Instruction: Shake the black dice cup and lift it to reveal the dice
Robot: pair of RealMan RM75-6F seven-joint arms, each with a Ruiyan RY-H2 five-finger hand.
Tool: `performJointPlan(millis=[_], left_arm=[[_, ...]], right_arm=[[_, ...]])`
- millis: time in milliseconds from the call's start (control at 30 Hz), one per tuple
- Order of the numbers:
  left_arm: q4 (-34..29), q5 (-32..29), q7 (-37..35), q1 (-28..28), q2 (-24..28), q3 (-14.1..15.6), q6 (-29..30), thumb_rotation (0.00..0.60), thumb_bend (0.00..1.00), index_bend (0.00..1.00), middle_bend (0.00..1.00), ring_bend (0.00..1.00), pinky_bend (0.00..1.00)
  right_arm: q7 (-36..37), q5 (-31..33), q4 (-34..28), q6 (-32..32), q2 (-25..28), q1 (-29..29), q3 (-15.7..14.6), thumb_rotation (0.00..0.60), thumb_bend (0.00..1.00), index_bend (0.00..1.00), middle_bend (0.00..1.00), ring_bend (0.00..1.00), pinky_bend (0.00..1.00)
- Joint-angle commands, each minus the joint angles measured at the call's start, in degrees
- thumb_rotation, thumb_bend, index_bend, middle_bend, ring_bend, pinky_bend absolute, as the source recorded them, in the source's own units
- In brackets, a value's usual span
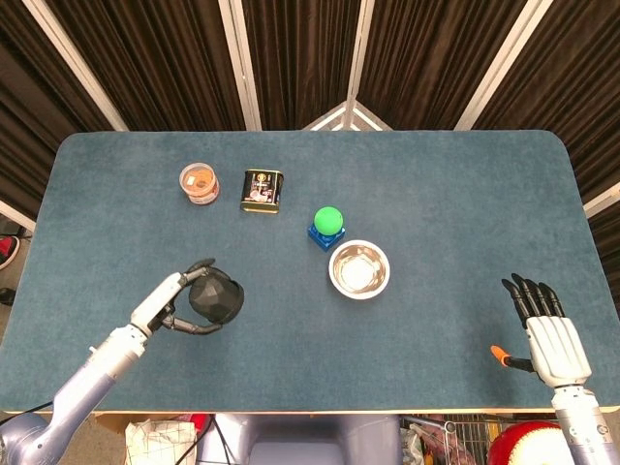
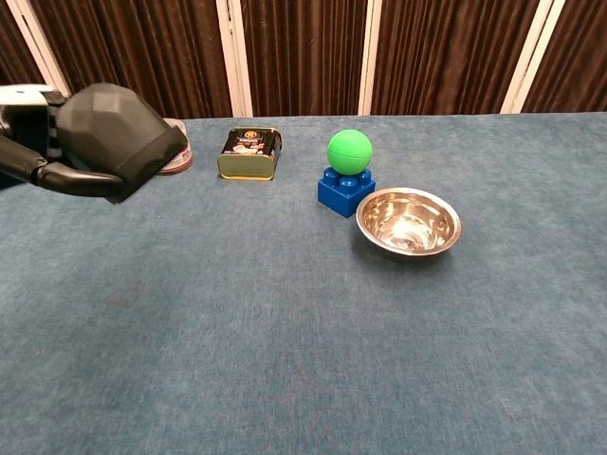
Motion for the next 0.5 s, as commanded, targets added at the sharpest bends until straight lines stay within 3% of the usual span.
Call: performJointPlan(millis=[33, 233, 500], left_arm=[[22.96, 19.15, 60.33, 2.52, -14.30, 1.17, 23.98, 0.600, 0.39, 0.44, 0.47, 0.02, 0.02], [29.30, 21.81, 70.78, 1.72, -16.84, 1.68, 27.75, 0.600, 0.40, 0.45, 0.47, 0.02, 0.02], [19.54, 10.54, 65.59, 2.41, -14.32, 3.23, 20.38, 0.600, 0.40, 0.44, 0.47, 0.03, 0.02]], right_arm=[[0.28, -0.08, 0.09, 0.10, 0.17, -0.06, -0.03, 0.600, 0.18, 0.03, 0.00, 0.01, 0.00], [-0.15, -0.07, -0.22, -0.43, -0.07, 0.30, 0.02, 0.600, 0.18, 0.03, 0.00, 0.01, 0.00], [-0.54, 0.44, -0.37, -0.42, -0.24, 0.37, 0.31, 0.600, 0.18, 0.03, 0.00, 0.01, 0.00]])
